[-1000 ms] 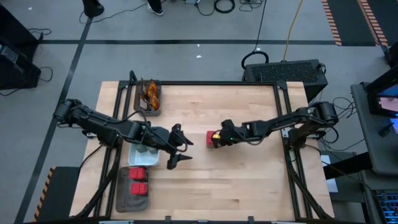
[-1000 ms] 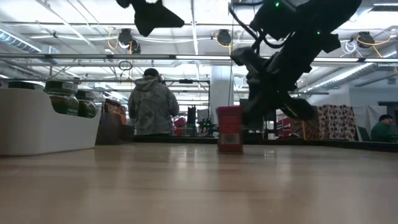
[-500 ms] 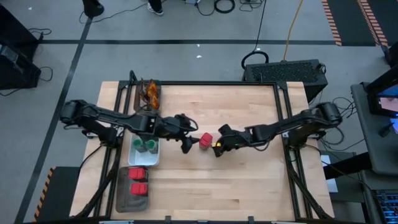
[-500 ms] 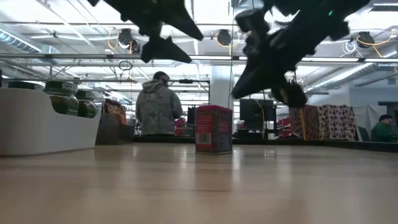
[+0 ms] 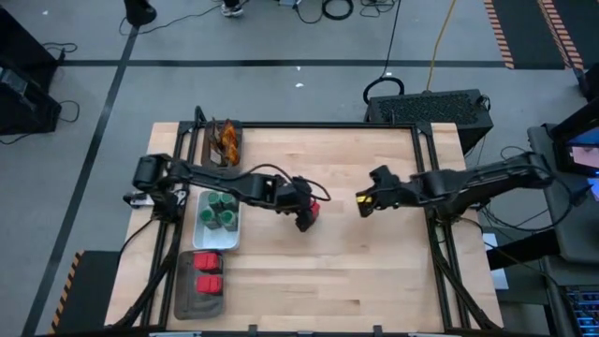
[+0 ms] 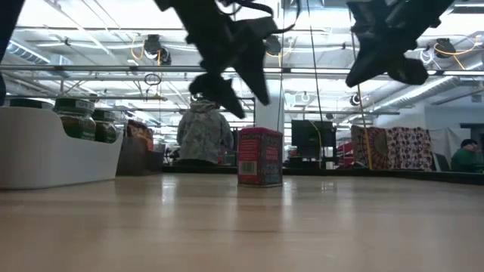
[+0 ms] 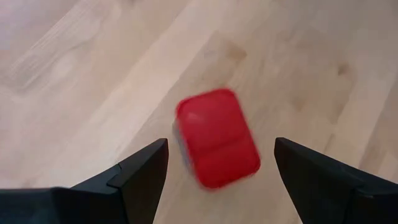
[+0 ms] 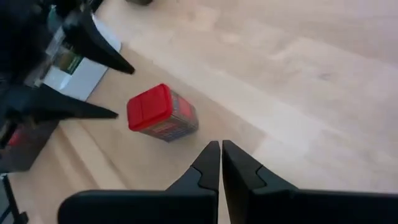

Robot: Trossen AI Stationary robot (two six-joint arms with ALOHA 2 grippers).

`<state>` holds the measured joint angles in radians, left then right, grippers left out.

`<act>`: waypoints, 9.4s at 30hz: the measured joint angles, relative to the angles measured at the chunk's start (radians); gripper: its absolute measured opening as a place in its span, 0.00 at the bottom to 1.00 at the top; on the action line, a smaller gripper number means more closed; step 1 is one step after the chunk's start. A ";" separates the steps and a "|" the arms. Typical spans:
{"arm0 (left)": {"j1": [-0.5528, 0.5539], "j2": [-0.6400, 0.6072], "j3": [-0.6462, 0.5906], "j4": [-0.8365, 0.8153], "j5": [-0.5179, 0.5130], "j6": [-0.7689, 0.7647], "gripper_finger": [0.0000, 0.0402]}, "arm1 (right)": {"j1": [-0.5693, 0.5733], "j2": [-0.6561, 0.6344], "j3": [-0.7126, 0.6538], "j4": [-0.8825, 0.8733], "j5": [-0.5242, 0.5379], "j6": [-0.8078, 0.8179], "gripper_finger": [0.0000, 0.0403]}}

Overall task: Sort spices by type
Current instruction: Put the red seasoning can into the bottom left black bin, then return to Home Position

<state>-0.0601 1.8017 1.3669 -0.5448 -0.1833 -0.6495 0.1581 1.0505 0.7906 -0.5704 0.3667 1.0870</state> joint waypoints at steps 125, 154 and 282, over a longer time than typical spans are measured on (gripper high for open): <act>-0.487 -0.476 0.114 -0.674 0.099 -0.108 0.56 | -0.122 -0.009 -0.002 0.119 -0.024 -0.146 0.00; -1.096 -0.251 -0.085 -0.410 -0.032 -0.520 0.56 | -0.084 0.225 -0.002 0.490 -0.032 -0.081 0.00; 0.369 -1.019 -0.215 -0.037 0.172 0.553 0.69 | -0.323 -0.170 0.495 -0.061 -0.292 -0.849 0.00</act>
<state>0.3092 0.7832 1.1522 -0.5820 -0.0114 -0.0968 -0.1654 0.8805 1.2855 -0.6319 0.0742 0.2384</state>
